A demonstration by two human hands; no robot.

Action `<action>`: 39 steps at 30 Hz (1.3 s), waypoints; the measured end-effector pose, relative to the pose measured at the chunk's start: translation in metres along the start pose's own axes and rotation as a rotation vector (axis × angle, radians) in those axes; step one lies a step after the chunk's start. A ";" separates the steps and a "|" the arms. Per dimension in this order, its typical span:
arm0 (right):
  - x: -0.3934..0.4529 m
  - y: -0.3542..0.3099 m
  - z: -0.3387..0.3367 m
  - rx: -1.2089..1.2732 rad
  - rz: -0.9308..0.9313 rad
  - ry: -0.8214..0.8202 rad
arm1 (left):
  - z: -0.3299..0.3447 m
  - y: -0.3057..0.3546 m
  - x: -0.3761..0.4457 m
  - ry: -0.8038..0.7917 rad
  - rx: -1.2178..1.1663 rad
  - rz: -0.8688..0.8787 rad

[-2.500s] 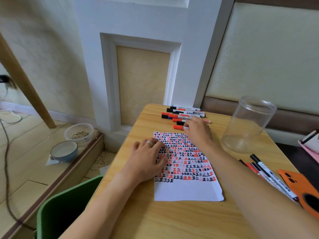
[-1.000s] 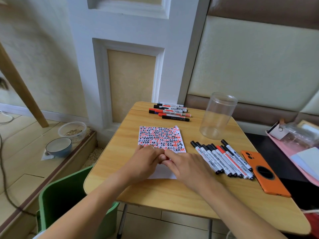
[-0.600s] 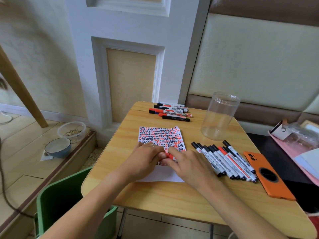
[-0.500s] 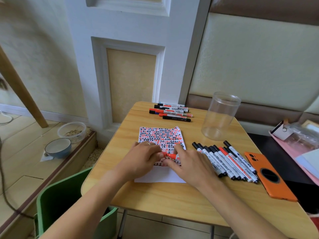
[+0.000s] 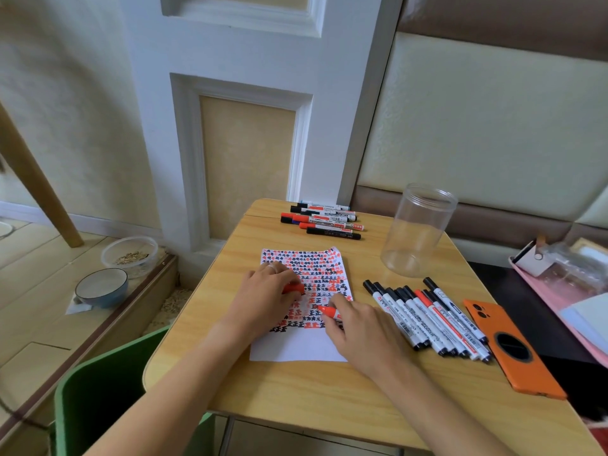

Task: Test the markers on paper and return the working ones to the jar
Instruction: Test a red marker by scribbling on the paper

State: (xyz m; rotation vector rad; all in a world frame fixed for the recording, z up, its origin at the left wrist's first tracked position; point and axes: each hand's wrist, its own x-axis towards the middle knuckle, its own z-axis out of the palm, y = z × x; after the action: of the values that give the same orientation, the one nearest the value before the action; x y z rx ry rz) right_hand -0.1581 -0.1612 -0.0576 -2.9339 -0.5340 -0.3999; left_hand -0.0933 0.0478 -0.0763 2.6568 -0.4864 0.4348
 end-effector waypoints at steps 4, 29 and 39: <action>0.000 0.001 0.001 0.012 -0.007 0.010 | -0.005 -0.002 -0.004 -0.023 -0.041 0.003; -0.004 -0.015 -0.019 1.749 0.452 -0.050 | -0.015 -0.007 -0.038 -0.216 0.089 -0.122; -0.010 -0.026 -0.010 1.358 0.361 0.020 | -0.017 -0.011 -0.037 -0.264 0.095 -0.093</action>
State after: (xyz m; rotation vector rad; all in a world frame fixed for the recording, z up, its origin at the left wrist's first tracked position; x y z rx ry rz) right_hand -0.1789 -0.1422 -0.0487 -1.6363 -0.1255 0.0257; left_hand -0.1259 0.0745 -0.0783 2.8304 -0.4261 0.0810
